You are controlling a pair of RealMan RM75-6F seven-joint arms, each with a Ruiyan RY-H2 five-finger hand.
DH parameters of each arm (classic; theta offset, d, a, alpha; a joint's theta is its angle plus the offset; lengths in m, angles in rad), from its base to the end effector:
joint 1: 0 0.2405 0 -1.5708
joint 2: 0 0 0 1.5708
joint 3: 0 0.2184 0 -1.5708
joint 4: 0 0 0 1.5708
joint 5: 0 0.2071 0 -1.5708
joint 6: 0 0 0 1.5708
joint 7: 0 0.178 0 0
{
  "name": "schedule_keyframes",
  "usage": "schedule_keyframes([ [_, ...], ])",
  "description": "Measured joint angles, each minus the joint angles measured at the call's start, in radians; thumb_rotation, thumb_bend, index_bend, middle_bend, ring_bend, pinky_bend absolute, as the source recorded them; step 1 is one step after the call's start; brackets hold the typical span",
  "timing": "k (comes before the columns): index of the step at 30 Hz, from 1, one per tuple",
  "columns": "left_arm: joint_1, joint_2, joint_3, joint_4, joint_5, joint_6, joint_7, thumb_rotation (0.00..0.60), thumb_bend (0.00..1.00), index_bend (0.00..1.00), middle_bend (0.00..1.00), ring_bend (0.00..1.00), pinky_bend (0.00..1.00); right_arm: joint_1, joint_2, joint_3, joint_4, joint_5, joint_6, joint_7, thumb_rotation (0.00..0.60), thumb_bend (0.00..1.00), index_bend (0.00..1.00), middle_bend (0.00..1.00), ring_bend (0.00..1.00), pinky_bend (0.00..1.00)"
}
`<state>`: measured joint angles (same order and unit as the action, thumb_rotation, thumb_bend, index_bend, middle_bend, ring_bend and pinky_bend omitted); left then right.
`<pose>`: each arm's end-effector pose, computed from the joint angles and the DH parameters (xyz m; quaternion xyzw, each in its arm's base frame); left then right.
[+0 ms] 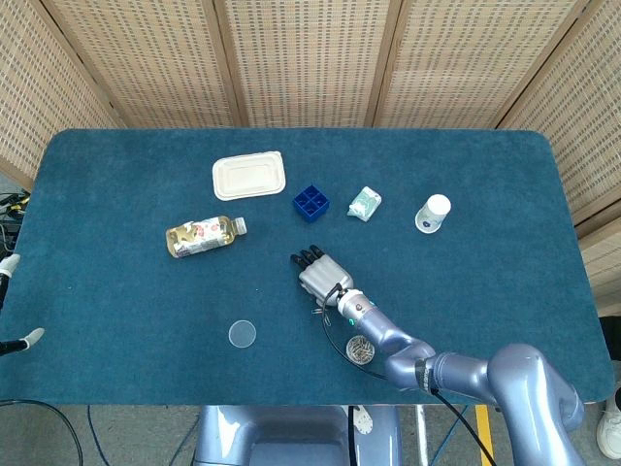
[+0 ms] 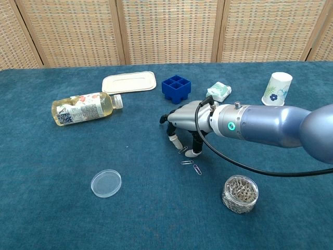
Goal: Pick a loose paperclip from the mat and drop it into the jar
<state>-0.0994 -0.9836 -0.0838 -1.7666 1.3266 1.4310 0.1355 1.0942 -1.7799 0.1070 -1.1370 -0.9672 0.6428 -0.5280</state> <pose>-0.2809 0.2191 0.1760 -0.5736 -0.3949 -0.3254 0.6396 -0.0566 -0.3679 -0.1213 0.8749 -0.2437 0.2396 0.3431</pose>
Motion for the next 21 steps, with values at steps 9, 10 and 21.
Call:
schedule_keyframes([
  [9, -0.001, -0.001, 0.000, 0.003, -0.001, -0.002, -0.001, 0.600, 0.00, 0.00, 0.00, 0.00, 0.00, -0.006, -0.011, -0.004, 0.015, -0.004, 0.012, 0.001, 0.600, 0.42, 0.62, 0.04, 0.00, 0.00],
  [10, -0.001, -0.001, 0.000, 0.003, -0.002, -0.002, 0.000, 0.600, 0.00, 0.00, 0.00, 0.00, 0.00, -0.007, -0.012, -0.005, 0.018, -0.005, 0.013, 0.002, 0.600, 0.43, 0.63, 0.04, 0.00, 0.00],
  [21, -0.003, -0.004, 0.001, 0.002, -0.004, -0.004, 0.010, 0.600, 0.00, 0.00, 0.00, 0.00, 0.00, -0.017, -0.011, -0.004, 0.023, -0.029, 0.018, 0.020, 0.600, 0.55, 0.67, 0.06, 0.00, 0.00],
])
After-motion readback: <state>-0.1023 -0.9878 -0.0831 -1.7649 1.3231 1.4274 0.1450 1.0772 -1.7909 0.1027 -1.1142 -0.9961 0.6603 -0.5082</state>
